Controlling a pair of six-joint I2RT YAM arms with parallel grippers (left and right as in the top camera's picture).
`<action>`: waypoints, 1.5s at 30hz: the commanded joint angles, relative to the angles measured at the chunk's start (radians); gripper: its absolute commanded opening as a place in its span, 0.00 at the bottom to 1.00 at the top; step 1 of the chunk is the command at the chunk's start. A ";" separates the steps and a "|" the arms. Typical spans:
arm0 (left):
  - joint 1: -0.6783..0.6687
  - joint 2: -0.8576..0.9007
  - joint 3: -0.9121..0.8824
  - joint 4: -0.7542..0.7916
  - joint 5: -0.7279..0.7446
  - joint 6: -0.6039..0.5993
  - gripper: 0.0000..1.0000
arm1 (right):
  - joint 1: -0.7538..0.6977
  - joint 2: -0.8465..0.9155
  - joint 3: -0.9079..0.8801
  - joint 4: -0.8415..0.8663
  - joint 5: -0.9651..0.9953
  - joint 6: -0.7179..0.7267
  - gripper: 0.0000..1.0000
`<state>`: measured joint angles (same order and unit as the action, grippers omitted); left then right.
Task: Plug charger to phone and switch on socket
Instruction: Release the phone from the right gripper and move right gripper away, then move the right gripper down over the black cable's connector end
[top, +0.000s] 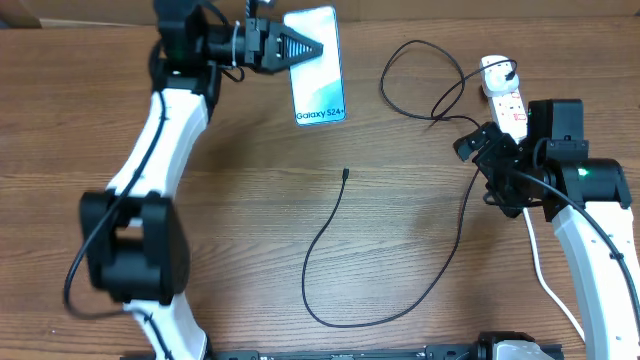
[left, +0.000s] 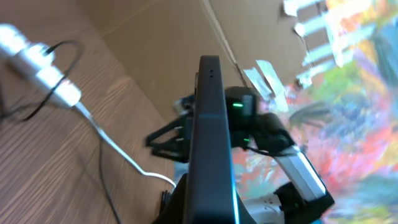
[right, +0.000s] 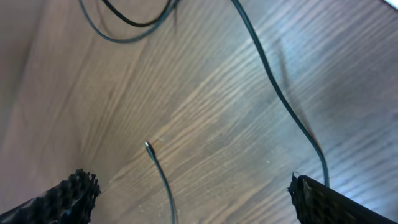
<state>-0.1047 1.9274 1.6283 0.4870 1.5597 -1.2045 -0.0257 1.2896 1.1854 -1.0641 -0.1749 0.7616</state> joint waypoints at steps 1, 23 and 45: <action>-0.005 -0.149 -0.017 0.007 0.023 -0.003 0.04 | -0.003 -0.004 0.013 -0.019 0.016 -0.012 1.00; 0.232 -0.344 -0.382 0.011 -0.129 0.077 0.04 | -0.002 -0.004 0.013 -0.119 -0.037 -0.094 1.00; 0.092 -0.280 -0.383 -0.492 -0.650 0.156 0.04 | 0.245 0.192 0.013 0.063 -0.052 -0.062 0.94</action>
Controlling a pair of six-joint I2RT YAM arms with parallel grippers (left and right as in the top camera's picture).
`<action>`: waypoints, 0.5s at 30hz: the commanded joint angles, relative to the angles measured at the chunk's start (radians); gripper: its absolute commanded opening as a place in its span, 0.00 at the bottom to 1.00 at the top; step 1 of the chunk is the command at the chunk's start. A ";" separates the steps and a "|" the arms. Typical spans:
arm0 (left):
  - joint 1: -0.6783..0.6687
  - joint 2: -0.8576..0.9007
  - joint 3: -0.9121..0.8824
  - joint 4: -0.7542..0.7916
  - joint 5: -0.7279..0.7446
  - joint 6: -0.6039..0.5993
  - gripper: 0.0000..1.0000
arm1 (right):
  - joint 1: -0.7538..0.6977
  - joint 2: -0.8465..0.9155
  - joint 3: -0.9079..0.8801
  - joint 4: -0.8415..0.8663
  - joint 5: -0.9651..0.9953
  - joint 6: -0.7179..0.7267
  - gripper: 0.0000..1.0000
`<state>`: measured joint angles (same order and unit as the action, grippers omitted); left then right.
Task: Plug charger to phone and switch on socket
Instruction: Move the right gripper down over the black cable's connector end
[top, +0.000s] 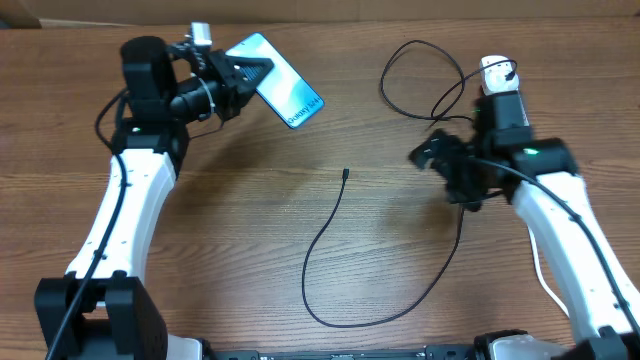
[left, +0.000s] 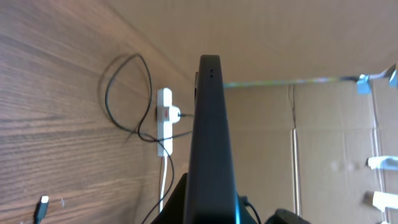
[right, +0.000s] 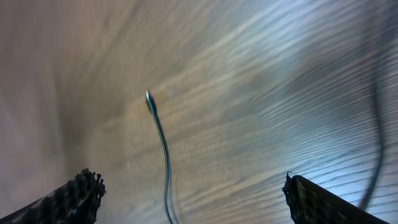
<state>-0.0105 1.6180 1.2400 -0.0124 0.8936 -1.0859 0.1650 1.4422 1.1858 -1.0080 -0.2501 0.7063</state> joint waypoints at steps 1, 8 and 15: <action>0.007 0.043 0.006 0.007 0.016 0.043 0.04 | 0.076 0.057 0.012 0.006 0.048 0.001 0.94; 0.129 0.109 0.006 -0.068 0.017 0.048 0.04 | 0.167 0.137 0.012 0.054 0.066 0.003 0.89; 0.201 0.114 0.006 -0.151 0.050 0.129 0.04 | 0.252 0.165 0.012 0.179 0.204 0.004 0.71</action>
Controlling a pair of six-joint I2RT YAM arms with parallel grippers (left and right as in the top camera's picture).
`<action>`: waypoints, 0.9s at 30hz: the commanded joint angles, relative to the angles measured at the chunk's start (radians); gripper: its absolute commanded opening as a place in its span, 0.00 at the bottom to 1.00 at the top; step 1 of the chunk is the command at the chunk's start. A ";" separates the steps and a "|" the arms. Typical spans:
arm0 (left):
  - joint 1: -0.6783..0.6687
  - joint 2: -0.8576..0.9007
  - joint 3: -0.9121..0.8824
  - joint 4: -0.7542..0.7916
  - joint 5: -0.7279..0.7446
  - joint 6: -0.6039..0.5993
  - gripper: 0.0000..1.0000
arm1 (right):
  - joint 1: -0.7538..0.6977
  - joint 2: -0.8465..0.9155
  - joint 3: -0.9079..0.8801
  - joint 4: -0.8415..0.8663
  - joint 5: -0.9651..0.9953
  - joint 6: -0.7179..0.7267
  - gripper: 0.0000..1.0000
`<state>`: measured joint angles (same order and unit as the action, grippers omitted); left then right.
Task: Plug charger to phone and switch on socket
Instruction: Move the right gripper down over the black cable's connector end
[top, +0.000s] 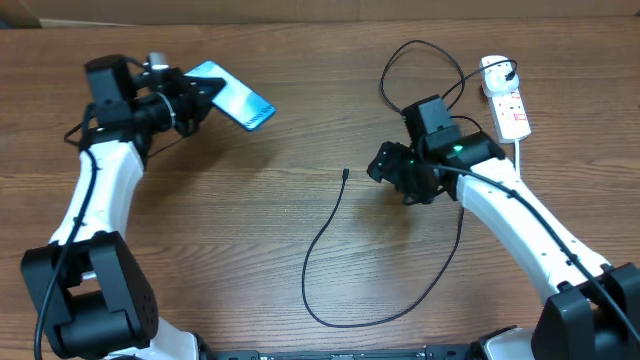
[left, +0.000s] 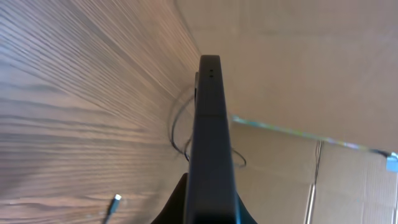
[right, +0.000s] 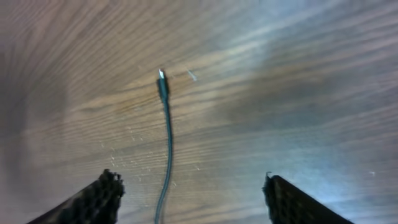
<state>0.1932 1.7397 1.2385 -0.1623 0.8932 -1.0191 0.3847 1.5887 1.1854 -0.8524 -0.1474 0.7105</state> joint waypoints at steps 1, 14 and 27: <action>-0.003 -0.008 0.007 -0.006 0.053 0.071 0.04 | 0.044 0.027 0.013 0.040 0.124 0.000 0.68; -0.004 -0.008 0.007 -0.070 0.061 0.149 0.04 | 0.079 0.243 0.013 0.191 -0.021 -0.012 0.50; -0.004 -0.008 0.007 -0.074 0.066 0.152 0.04 | 0.092 0.277 0.013 0.306 -0.029 -0.001 0.43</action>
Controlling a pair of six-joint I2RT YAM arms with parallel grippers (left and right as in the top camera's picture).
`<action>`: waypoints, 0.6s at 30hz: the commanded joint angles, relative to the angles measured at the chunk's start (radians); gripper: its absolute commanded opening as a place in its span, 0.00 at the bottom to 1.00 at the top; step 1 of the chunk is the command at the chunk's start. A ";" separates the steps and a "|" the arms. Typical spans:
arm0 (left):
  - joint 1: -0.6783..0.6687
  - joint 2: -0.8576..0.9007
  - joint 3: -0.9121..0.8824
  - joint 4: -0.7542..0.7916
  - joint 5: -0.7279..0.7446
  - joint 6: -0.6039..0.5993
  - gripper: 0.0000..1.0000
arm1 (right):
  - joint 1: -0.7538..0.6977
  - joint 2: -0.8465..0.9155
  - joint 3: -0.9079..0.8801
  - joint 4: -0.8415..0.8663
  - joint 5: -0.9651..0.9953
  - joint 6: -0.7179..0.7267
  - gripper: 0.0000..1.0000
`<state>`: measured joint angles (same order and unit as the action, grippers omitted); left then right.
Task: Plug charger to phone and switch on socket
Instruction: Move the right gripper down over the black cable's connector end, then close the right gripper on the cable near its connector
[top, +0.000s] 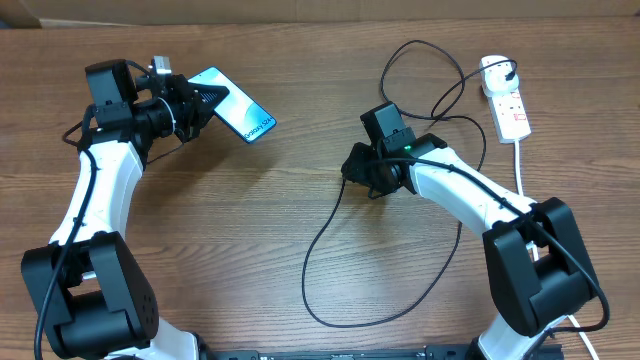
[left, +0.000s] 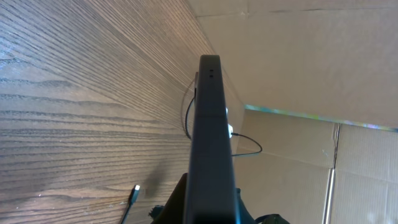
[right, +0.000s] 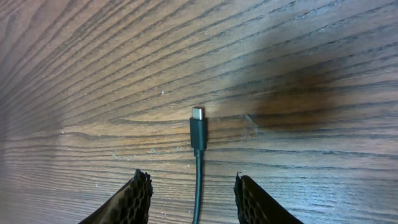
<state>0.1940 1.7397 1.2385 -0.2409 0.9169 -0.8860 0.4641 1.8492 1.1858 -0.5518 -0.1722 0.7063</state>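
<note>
My left gripper (top: 203, 104) is shut on the phone (top: 240, 118), holding it above the table at the far left with its lit screen up. The left wrist view shows the phone (left: 210, 130) edge-on. The black charger cable (top: 330, 225) lies looped across the middle of the table. Its USB-C plug (right: 197, 124) rests flat on the wood. My right gripper (top: 358, 172) is open and low over that plug end, one finger (right: 134, 199) on each side of the cable. The white socket strip (top: 505, 100) lies far right with the charger plugged in.
The cable's far loop (top: 425, 80) runs up to the strip. The strip's white lead (top: 522, 165) runs down the right side under my right arm. Cardboard walls stand behind the table. Bare wood lies between the phone and the plug.
My right gripper has moved left from beside the plug end to right over it, its fingers now straddling the cable. The phone in my left gripper has shifted slightly right and down.
At first my left gripper held the phone at the far middle and my right gripper hung open near the socket strip. Then the phone was further left and the right gripper nearer the middle. Now the phone is at the far left and the right gripper straddles the plug end.
</note>
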 joint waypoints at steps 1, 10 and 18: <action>-0.005 -0.008 0.007 0.005 0.042 0.019 0.04 | 0.018 0.017 0.012 0.008 0.000 0.003 0.43; -0.005 -0.008 0.007 0.005 0.042 0.018 0.04 | 0.063 0.044 0.012 0.027 0.093 0.030 0.42; -0.005 -0.008 0.007 0.001 0.053 0.018 0.04 | 0.098 0.084 0.012 0.027 0.198 0.087 0.40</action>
<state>0.1940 1.7397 1.2385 -0.2424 0.9241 -0.8860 0.5514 1.9064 1.1858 -0.5171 -0.0593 0.7502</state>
